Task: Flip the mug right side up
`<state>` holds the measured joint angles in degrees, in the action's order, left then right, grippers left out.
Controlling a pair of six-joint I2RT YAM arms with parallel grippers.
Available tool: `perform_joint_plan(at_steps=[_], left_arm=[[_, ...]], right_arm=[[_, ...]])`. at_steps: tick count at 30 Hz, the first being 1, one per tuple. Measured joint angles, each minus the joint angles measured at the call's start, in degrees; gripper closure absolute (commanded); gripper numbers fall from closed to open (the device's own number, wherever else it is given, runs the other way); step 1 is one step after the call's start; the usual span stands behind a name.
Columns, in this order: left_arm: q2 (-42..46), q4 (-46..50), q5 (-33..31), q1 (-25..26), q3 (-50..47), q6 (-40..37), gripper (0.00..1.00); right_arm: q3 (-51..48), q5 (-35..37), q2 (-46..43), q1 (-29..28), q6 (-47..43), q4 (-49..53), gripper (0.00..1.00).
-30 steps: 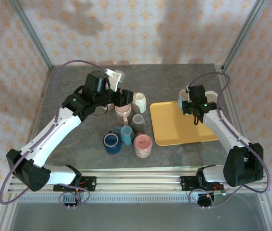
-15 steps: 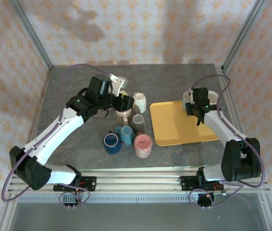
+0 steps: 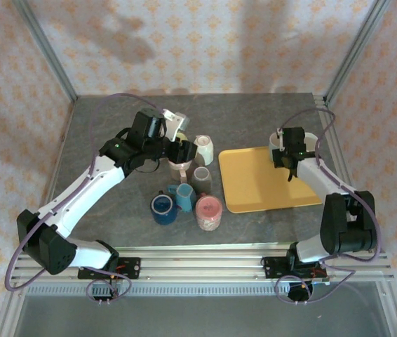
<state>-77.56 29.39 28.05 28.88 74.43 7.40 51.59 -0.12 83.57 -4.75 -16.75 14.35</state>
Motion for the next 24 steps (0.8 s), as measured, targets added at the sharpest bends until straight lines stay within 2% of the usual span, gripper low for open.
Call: perform_joint_plan(at_steps=[12, 15, 20, 24], left_arm=[[0.00, -0.02, 0.00, 0.00, -0.02, 0.02, 0.46], [0.00, -0.02, 0.00, 0.00, -0.02, 0.02, 0.46], [0.00, 0.00, -0.02, 0.00, -0.02, 0.02, 0.46], [0.02, 0.00, -0.04, 0.00, -0.02, 0.00, 0.45]], right_arm=[[-1.05, 1.25, 0.44, 1.22, 0.20, -2.97, 0.99], [-1.14, 1.49, 0.61, 1.22, 0.22, -3.32, 0.92], [-1.14, 1.79, 0.98, 1.22, 0.72, -3.74, 0.67], [-1.16, 1.95, 1.03, 1.33, 1.60, -4.13, 0.59]])
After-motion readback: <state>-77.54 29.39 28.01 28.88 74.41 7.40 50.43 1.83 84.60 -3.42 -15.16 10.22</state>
